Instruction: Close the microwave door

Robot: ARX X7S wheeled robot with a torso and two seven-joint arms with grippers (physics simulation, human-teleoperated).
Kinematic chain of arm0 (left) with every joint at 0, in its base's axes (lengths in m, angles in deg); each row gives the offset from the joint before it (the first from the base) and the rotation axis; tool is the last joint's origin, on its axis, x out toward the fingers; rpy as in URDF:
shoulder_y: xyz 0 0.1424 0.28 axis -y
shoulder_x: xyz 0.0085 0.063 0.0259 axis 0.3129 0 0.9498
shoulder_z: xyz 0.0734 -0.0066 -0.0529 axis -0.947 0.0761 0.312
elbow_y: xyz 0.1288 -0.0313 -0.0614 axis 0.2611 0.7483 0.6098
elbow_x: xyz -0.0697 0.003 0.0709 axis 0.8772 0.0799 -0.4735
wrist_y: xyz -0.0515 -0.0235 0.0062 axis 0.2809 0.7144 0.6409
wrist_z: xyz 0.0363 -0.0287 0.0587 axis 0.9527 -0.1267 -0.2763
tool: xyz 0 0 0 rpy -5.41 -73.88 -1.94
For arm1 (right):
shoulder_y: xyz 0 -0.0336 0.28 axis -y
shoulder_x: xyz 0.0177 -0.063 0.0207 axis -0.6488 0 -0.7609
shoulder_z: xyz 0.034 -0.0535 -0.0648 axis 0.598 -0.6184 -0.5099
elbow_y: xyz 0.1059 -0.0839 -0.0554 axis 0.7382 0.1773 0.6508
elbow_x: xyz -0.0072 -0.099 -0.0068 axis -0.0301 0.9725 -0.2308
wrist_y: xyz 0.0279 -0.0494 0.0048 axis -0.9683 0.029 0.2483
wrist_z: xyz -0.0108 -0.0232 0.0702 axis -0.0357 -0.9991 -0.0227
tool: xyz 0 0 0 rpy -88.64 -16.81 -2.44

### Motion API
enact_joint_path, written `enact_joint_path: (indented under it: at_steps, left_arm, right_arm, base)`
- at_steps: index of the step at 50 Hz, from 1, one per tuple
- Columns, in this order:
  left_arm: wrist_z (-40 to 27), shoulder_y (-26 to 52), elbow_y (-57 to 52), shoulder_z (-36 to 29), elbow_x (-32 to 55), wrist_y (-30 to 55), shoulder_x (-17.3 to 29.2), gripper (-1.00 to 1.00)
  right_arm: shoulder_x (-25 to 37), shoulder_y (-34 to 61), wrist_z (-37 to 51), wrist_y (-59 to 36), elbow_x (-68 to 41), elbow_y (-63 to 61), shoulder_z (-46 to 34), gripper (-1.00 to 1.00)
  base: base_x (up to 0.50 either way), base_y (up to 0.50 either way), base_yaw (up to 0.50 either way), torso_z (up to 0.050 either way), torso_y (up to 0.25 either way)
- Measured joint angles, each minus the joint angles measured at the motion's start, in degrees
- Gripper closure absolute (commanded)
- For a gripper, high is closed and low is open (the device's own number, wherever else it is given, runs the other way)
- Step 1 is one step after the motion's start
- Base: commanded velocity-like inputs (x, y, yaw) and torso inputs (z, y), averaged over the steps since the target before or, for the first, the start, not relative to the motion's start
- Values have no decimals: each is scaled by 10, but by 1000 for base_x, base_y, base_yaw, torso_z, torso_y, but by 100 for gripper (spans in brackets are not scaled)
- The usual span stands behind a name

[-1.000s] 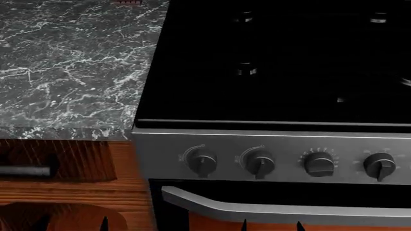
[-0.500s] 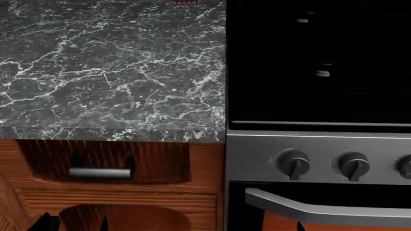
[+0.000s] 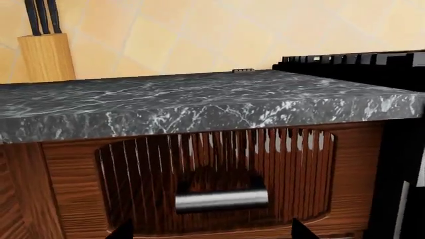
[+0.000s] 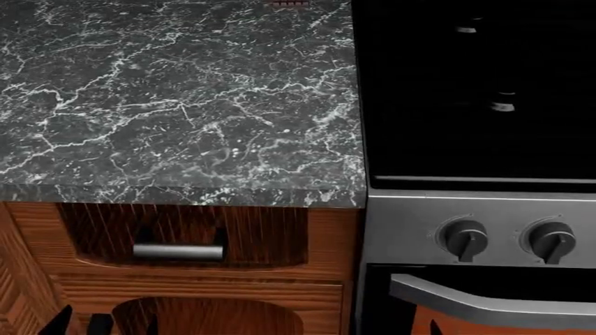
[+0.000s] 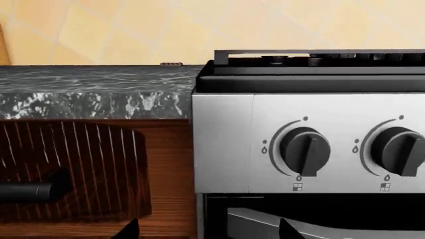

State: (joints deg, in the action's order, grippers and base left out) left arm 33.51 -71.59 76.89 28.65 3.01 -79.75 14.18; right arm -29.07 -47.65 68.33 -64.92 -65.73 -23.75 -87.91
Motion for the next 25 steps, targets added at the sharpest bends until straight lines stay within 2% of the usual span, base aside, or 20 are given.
enact_joint_path:
  at_steps: [16,25]
  left_arm:
    - [-67,-86,-217,9,-139,-7,43,-100]
    - [-111,-155,-326,46,-204,-31,67,-100]
  right_arm:
    - [25,-32,43,-42,211,-202,-66,-100]
    - [30,-40,52,-55,268,-285,-85,-100]
  base:
    - [0,0,0,0,0]
    - [0,0,0,0,0]
